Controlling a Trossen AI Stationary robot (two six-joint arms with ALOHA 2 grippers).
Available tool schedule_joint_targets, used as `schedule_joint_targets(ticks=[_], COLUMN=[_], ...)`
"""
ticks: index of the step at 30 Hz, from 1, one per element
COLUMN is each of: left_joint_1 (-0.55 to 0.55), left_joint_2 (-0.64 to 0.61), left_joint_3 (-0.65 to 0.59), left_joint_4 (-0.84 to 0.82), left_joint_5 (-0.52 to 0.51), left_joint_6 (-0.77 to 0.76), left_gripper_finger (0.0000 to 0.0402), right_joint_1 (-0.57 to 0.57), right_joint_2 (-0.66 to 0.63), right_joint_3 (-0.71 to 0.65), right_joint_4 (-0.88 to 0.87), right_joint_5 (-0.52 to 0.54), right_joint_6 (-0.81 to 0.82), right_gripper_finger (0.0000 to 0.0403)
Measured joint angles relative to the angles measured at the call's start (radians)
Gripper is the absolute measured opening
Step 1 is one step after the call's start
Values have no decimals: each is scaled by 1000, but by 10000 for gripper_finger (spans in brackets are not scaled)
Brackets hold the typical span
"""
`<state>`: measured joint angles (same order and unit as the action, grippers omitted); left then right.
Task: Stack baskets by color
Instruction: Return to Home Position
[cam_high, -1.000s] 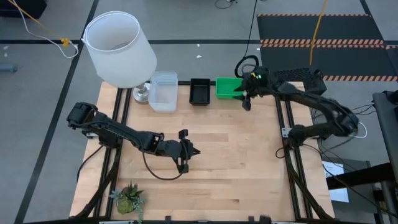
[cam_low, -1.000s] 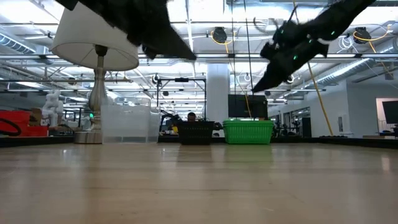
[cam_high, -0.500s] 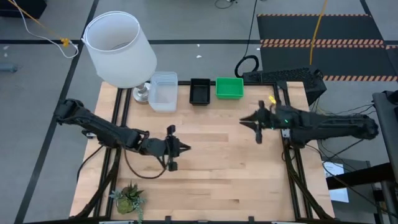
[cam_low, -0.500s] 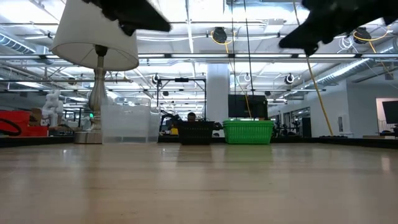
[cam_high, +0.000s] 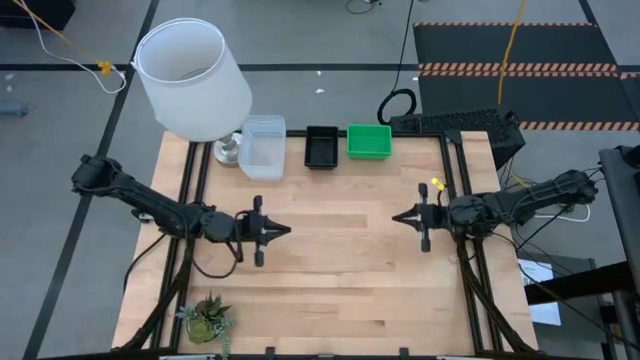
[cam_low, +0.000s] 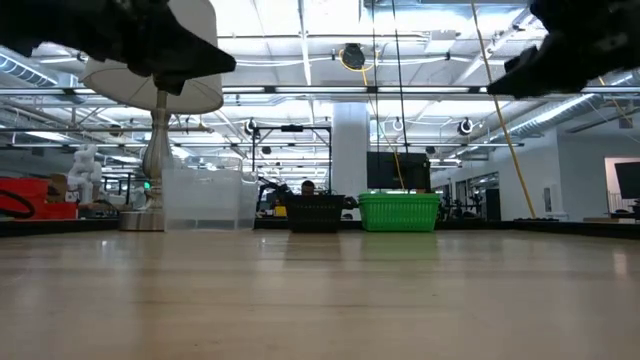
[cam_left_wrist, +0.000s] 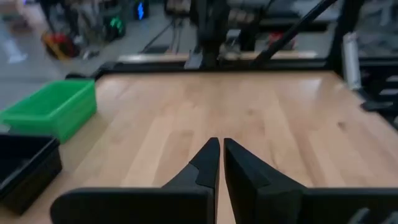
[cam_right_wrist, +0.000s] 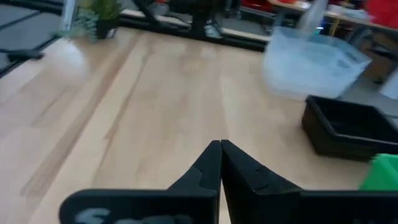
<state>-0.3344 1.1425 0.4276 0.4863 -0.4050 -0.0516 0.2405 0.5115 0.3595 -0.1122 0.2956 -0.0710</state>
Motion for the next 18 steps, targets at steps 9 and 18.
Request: schedule_joint_targets(ticks=[9, 18], left_joint_1=[124, 255], left_joint_2=[-36, -38], left_joint_3=[-184, -269], left_joint_4=[278, 366], left_joint_5=[122, 329], left_joint_6=[50, 72], left_gripper_finger=[7, 3], right_joint_1=[-14, -16], right_joint_2=[-94, -178], right_joint_3=[-178, -284], right_joint_4=[135, 259], right_joint_5=[-166, -196], right_joint_6=[-31, -61], right_gripper_finger=[1, 1])
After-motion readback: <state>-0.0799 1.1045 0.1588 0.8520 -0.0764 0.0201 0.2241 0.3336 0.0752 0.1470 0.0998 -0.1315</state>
